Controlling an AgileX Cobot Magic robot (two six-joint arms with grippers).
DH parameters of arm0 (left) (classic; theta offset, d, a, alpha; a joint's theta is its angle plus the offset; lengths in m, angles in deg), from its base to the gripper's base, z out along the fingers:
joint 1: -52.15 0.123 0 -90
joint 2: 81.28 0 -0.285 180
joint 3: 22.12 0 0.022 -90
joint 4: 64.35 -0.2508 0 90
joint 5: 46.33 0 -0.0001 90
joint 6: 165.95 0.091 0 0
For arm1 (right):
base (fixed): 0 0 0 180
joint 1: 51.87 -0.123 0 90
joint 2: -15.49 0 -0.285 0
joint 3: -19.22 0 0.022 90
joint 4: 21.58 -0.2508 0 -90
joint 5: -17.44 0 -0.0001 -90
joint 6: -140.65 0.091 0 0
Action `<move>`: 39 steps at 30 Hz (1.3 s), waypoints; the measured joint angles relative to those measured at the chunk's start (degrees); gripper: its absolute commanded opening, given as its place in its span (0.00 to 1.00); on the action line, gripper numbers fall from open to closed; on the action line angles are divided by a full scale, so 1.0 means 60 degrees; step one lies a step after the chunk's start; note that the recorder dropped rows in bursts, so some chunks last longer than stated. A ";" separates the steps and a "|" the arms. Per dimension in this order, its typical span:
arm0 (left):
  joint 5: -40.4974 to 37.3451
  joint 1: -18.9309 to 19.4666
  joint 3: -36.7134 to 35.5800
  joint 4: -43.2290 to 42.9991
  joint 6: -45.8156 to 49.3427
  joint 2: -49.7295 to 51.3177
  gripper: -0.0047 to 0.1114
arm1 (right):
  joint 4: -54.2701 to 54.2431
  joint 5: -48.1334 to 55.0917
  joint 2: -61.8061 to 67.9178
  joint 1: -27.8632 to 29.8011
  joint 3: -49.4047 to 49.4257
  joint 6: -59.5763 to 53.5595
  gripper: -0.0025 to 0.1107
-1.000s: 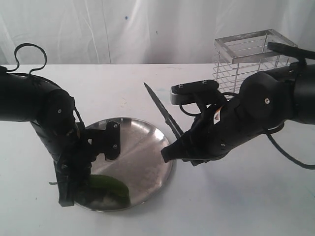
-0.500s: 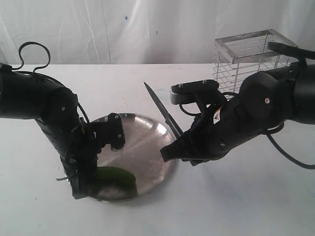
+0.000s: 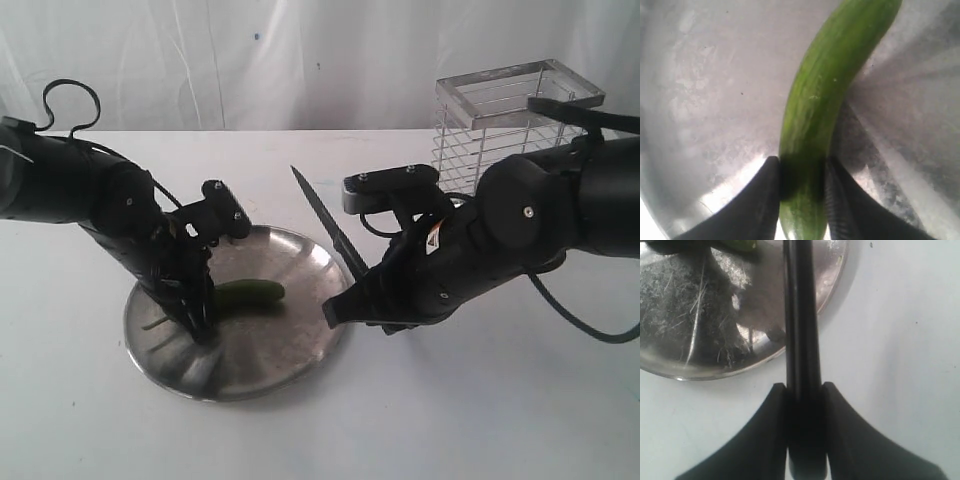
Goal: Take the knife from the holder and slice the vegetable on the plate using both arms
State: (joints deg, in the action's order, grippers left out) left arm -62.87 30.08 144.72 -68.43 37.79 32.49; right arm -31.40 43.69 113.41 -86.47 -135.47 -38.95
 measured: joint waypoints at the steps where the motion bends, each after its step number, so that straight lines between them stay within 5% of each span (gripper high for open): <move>1: -0.0038 0.0000 0.0024 0.0000 -0.0094 0.0026 0.05 | 0.0000 0.0000 0.0000 0.0000 0.0000 0.0000 0.02; 10: -0.0399 0.0000 0.0104 -0.0033 -0.0347 0.0025 0.49 | 0.0000 0.0104 0.0000 0.0000 0.0000 0.0000 0.02; 14: -0.0569 0.0000 0.0104 -0.0033 -0.0383 -0.0216 0.57 | 0.0000 0.0278 0.0000 0.0000 0.0000 0.0000 0.02; 18: -0.0756 0.0000 0.0558 0.0253 -0.0383 -0.0786 0.49 | 0.0000 0.0510 0.0014 0.0000 0.0000 0.0000 0.02; 22: -0.0550 0.0000 0.1042 0.0519 -0.0643 -0.1375 0.05 | -0.0328 0.0663 0.0146 0.0000 -0.0150 0.0000 0.02; 32: -0.0163 0.0000 0.1101 0.1424 -0.0957 -0.1382 0.04 | -0.1325 0.2072 0.1320 -0.0617 -0.1735 0.0461 0.02; 39: 0.0650 0.0192 0.0703 0.2792 -0.0711 -0.1339 0.04 | 0.0405 0.2190 0.1825 -0.1194 -0.1825 0.2576 0.02</move>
State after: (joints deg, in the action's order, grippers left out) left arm -58.96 31.23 148.94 -51.67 33.53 24.46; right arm -28.97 56.82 124.37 -93.63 -146.42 -23.50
